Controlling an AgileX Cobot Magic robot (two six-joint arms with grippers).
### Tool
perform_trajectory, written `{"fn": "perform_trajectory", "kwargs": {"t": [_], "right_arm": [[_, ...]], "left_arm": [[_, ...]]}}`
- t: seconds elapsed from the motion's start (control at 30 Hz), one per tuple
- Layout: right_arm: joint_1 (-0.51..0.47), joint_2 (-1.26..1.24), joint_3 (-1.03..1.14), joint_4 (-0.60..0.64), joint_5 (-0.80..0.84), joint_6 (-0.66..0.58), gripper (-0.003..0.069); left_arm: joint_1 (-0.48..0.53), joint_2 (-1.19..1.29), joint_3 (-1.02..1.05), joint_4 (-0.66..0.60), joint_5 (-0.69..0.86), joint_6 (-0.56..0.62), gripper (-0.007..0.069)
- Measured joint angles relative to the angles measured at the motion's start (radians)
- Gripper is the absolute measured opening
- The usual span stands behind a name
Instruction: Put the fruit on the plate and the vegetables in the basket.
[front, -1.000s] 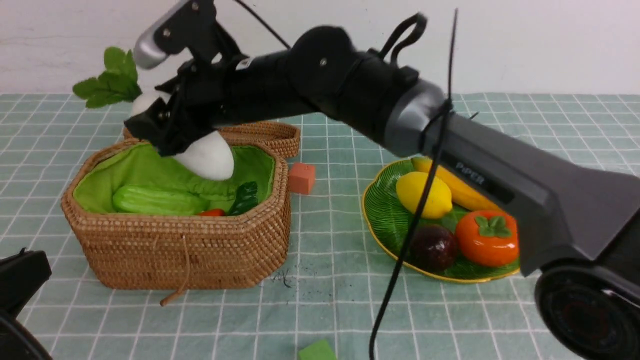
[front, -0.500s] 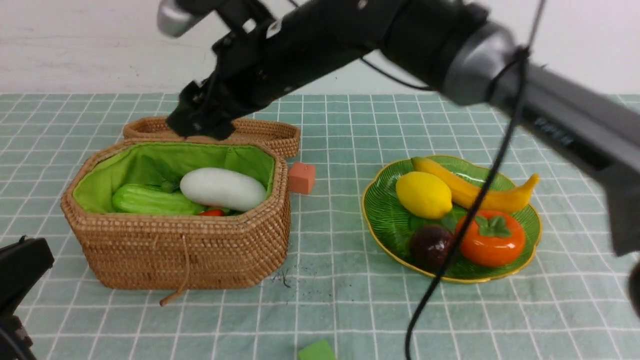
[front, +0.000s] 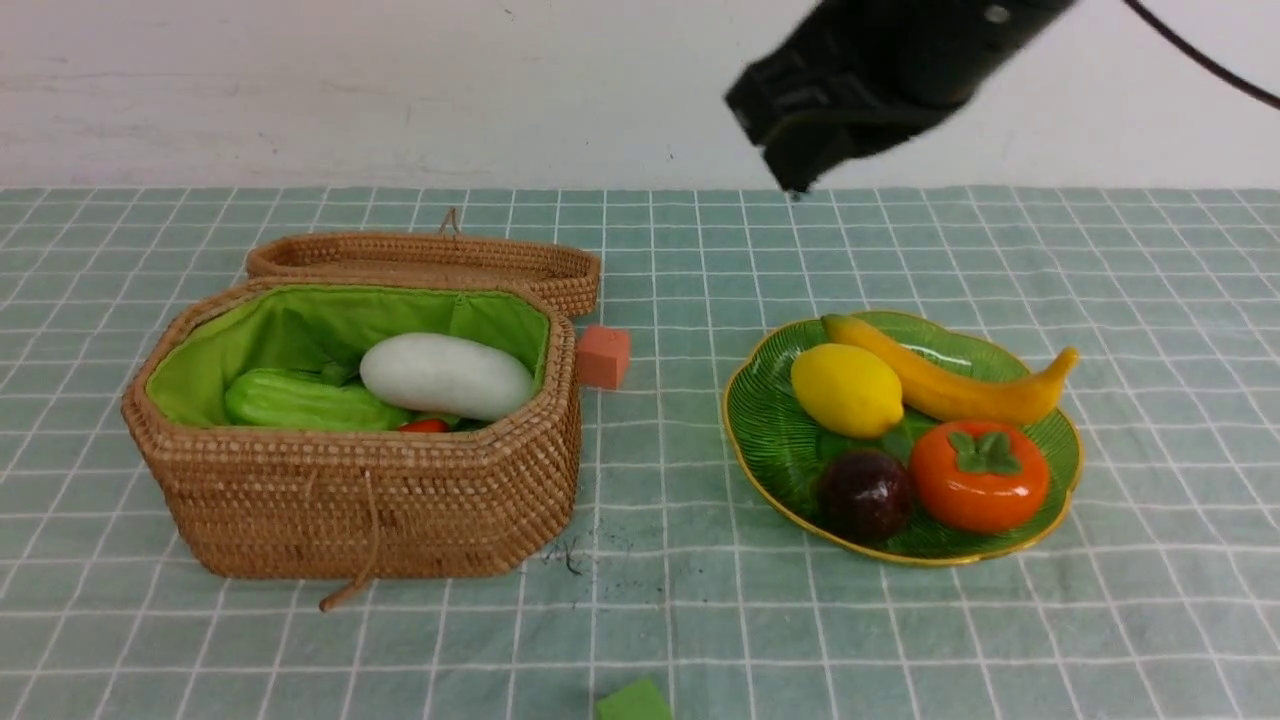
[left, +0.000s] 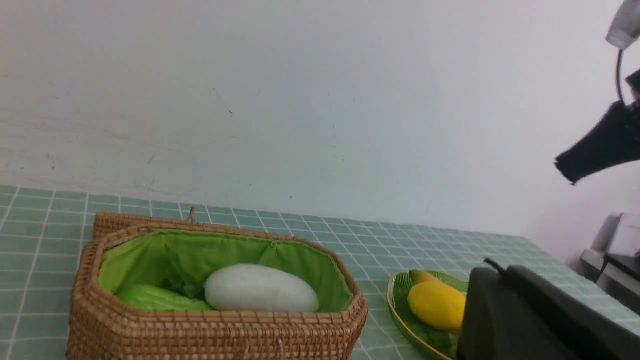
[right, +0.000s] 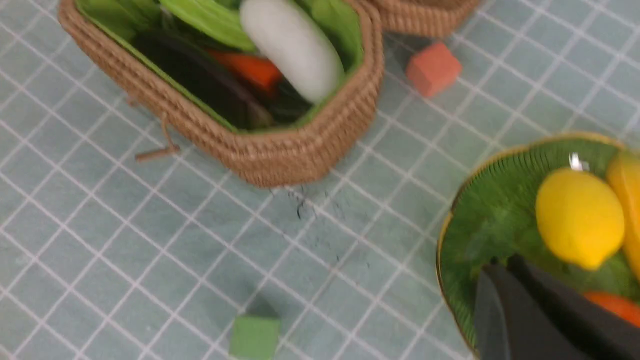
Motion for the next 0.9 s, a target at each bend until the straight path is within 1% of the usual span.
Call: {"fn": "perform_trajectory", "kwargs": {"t": [0.2,0.23,0.27,0.43,0.53,0.63,0.9], "right_arm": [[0.001,-0.243,0.387,-0.012,0.003,0.142,-0.0014],[0.001,-0.258,0.399,-0.012,0.002,0.146,-0.0014],[0.001,-0.310,0.490,-0.012,-0.002,0.174,-0.0013],[0.001,-0.466,0.686,-0.012,-0.036,0.207,-0.0007],[0.001,-0.544,0.770,-0.012,-0.040,0.211,-0.0006],[0.001,-0.592,0.809,-0.012,-0.016,0.214,-0.0003],[0.001,-0.622,0.816,-0.012,-0.003,0.215,0.0003]], "left_arm": [[0.000,-0.002,0.000,-0.016,0.053,0.021,-0.0013],[0.000,-0.002,0.000,-0.016,0.055,0.021,-0.0013],[0.000,-0.002,0.000,-0.017,0.069,0.021,-0.0013],[0.000,-0.002,0.034,-0.018,0.084,0.021,-0.0013],[0.000,-0.002,0.089,-0.018,0.096,0.021,-0.0013],[0.000,-0.002,0.146,-0.018,0.105,0.021,-0.0013],[0.000,-0.002,0.264,-0.018,0.113,0.021,-0.0011]]}}
